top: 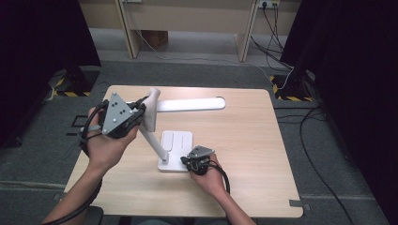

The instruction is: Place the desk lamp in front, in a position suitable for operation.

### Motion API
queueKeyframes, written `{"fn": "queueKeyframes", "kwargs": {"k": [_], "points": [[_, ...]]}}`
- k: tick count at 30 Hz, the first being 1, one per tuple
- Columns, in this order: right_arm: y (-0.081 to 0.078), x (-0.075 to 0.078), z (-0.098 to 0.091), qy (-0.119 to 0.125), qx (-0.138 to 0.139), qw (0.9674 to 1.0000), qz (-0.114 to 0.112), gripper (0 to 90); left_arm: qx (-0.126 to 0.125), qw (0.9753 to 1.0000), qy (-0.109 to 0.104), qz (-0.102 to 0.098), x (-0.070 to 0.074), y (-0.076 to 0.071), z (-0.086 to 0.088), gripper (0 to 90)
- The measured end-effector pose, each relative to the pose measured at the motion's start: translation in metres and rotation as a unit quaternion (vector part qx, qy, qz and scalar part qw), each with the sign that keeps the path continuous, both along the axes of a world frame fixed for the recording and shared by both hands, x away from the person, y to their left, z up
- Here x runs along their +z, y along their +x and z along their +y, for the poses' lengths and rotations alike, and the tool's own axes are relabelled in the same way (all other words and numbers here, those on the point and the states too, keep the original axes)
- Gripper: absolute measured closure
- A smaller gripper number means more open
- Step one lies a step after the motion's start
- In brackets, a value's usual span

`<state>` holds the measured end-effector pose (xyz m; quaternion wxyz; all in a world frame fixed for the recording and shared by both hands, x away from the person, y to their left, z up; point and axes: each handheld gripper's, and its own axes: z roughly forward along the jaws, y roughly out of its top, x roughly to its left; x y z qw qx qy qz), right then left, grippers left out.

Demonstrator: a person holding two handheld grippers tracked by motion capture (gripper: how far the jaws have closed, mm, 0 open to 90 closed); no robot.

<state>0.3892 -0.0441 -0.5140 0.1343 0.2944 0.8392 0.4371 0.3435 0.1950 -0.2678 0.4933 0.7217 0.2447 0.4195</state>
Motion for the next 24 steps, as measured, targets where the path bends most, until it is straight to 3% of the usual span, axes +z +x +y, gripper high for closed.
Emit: {"fn": "queueKeyframes", "kwargs": {"k": [24], "points": [[-0.001,-0.001,0.001,0.001,0.002,1.0000,-0.007,90.0,-0.007,0.9999,0.009,0.003,0.001,0.002,-0.020,84.5]]}}
